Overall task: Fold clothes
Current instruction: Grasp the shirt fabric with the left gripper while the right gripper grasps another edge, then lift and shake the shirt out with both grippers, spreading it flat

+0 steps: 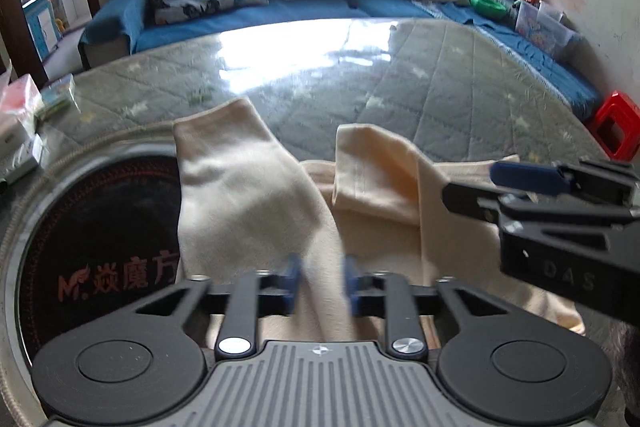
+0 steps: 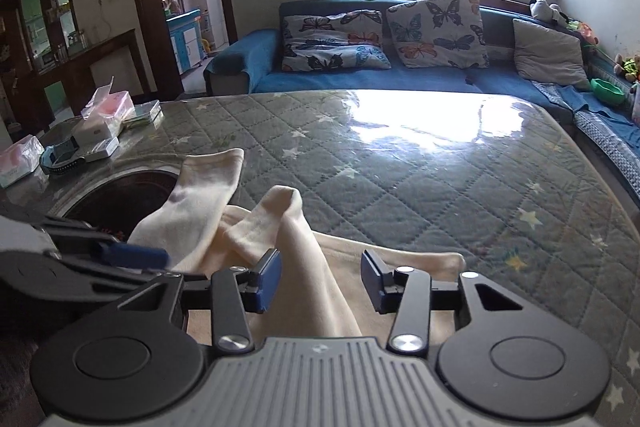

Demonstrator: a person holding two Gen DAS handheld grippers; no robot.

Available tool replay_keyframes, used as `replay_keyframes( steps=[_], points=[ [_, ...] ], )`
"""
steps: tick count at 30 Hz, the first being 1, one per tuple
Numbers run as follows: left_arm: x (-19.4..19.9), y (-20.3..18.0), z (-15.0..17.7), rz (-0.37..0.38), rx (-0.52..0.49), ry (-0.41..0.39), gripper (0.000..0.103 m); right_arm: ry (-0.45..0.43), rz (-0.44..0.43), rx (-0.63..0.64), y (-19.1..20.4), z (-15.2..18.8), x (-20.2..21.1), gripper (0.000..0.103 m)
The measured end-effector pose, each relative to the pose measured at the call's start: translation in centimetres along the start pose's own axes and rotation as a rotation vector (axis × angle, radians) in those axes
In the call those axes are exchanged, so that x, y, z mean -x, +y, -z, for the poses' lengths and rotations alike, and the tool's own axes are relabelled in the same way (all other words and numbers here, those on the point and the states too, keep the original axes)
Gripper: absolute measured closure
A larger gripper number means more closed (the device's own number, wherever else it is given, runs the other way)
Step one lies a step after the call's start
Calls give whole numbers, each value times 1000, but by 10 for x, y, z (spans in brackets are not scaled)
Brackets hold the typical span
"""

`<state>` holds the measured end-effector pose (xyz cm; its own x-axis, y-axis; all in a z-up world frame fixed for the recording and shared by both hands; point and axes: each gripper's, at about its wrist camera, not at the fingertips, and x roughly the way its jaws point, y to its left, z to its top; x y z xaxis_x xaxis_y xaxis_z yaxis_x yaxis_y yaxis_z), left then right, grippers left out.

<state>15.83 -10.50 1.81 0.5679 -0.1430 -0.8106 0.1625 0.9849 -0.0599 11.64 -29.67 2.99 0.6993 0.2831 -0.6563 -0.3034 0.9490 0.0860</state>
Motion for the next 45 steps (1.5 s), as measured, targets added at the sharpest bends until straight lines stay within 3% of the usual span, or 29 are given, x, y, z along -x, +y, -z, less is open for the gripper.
replay_keyframes(
  steps=[5,12,24,34,43,45],
  points=[
    [11,15,6,11,38,-27,98,11,-15,38,12,-4,-19,63],
    [45,39,20,5,100,-92,99,17,17,25,11,1,-31,97],
    [104,90,76,-4,204,-125,100,-124,191,-57,-38,24,65,98],
    [135,112,128,-10,212,-102,103,-98,381,-182,-90,86,130,98],
    [125,92,104,2,155,-161,98,3,462,-261,-110,121,143,94],
    [121,80,93,-7,113,-189,86,-7,485,-264,-112,121,147,90]
  ],
)
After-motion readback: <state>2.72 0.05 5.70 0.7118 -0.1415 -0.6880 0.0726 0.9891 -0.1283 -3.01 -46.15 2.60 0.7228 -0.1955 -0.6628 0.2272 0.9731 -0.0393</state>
